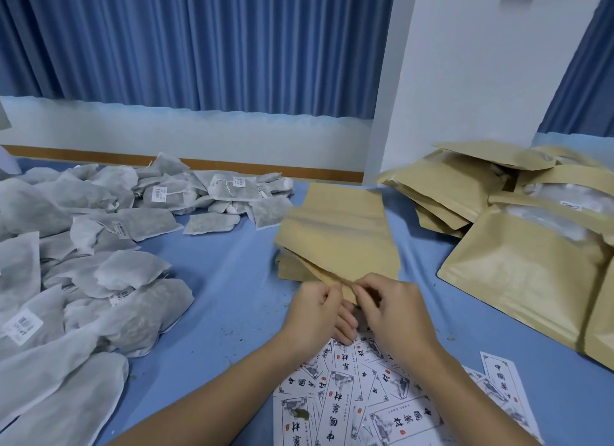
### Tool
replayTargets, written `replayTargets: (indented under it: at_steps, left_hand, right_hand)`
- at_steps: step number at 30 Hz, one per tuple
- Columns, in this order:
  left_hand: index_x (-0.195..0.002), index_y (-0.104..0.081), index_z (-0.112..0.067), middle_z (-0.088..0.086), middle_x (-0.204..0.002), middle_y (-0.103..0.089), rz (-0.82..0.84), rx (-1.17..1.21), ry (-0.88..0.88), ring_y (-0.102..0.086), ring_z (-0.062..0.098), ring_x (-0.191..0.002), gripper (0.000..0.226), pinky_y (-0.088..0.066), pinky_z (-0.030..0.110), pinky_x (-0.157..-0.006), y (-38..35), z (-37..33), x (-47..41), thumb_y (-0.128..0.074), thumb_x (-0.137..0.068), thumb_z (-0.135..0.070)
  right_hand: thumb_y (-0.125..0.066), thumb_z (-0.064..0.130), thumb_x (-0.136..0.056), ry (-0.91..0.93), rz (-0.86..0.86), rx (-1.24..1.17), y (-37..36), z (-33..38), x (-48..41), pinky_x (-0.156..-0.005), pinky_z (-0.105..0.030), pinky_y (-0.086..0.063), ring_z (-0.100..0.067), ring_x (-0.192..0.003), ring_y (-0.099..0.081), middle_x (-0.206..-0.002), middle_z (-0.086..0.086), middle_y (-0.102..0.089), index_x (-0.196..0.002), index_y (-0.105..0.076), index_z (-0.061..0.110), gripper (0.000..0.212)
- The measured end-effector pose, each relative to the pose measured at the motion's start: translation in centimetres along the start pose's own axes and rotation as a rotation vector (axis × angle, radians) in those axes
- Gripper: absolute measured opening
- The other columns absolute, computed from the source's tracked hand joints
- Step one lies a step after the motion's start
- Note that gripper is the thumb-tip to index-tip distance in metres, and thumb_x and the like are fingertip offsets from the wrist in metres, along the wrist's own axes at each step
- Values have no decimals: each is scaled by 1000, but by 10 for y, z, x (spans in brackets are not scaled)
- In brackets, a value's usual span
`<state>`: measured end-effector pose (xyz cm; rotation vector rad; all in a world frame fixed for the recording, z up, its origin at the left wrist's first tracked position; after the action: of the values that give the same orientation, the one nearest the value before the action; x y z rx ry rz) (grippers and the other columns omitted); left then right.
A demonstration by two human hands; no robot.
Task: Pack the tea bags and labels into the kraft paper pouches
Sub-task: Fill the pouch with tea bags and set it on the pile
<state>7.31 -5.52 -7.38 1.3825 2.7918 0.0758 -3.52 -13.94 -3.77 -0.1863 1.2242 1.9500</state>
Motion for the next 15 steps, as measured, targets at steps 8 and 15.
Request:
replayTargets:
  at_steps: [8, 15]
  left_hand:
    - [-59, -57, -21, 14, -51, -63, 21, -252, -121, -49, 8, -35, 40, -38, 19, -42, -7, -5, 23, -45, -95, -31]
    - [-54, -59, -14, 6, -43, -55, -36, -210, -97, -46, 13, -36, 30, -37, 22, -42, -1, -9, 23, -46, -78, -27]
  right_hand:
    - [-65, 26, -93, -222, -192, -78, 29, -23, -5, -61, -36, -52, -17, -68, -65, -66, 5, -67, -80, -65, 27, 13]
    - [-54, 22, -92, -142, 81, 151, 10, -7, -2, -51, -34, -38, -23, -58, -45, -56, 0, -49, -67, -51, 28, 26]
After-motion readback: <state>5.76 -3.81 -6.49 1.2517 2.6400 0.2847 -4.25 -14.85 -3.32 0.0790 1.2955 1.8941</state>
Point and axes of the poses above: each hand's wrist, its own x-axis away from the middle knuckle, its own y-axis out of the back of the hand, z = x × y, the point moved 5 cm from there along -x, towards the middle knuckle
